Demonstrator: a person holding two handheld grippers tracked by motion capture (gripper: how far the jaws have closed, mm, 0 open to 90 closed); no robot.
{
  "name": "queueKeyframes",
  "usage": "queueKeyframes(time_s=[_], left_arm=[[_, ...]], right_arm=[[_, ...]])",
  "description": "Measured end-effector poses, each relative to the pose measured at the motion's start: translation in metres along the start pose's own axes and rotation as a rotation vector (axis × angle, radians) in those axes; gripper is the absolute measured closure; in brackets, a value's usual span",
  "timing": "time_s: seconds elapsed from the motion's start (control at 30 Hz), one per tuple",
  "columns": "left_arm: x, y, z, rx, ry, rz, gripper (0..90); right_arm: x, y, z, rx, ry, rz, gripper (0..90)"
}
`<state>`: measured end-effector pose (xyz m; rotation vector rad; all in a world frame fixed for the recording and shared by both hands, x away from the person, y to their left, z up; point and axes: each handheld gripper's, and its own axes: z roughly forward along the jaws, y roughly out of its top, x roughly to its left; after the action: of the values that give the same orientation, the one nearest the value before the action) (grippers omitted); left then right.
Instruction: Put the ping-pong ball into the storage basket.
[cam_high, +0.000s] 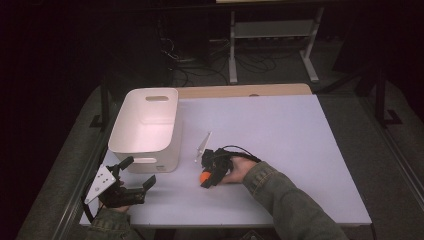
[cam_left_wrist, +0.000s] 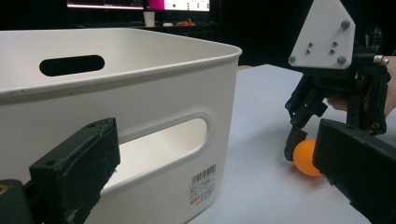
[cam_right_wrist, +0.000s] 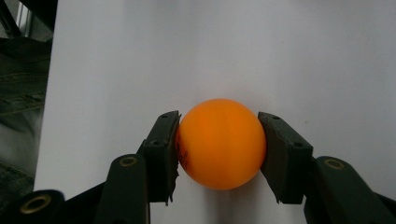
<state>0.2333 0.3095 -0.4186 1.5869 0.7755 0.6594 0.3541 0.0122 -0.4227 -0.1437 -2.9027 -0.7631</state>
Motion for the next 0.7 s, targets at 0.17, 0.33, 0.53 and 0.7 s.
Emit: queueKeyframes(time_s=[0.17,0.33,0.53,0.7], left_arm=[[0.0,0.0,0.0,0.0,0.0,0.0,0.2],[0.0,0.0,0.0,0.0,0.002,0.0,0.2],[0.0,0.0,0.0,-0.003,0.002,-0.002,0.2],[0.0,0.0,0.0,-0.003,0.001,-0.003,0.2]], right_arm=[[0.001,0.003,-0.007,-0.015,0.009,0.004,49.6],[0.0,0.007,-0.016,-0.022,-0.001,0.002,49.6],[0.001,0.011,-0.028,-0.03,-0.012,-0.002,49.6],[0.002,0.015,-0.035,-0.033,-0.017,-0.007,49.6]])
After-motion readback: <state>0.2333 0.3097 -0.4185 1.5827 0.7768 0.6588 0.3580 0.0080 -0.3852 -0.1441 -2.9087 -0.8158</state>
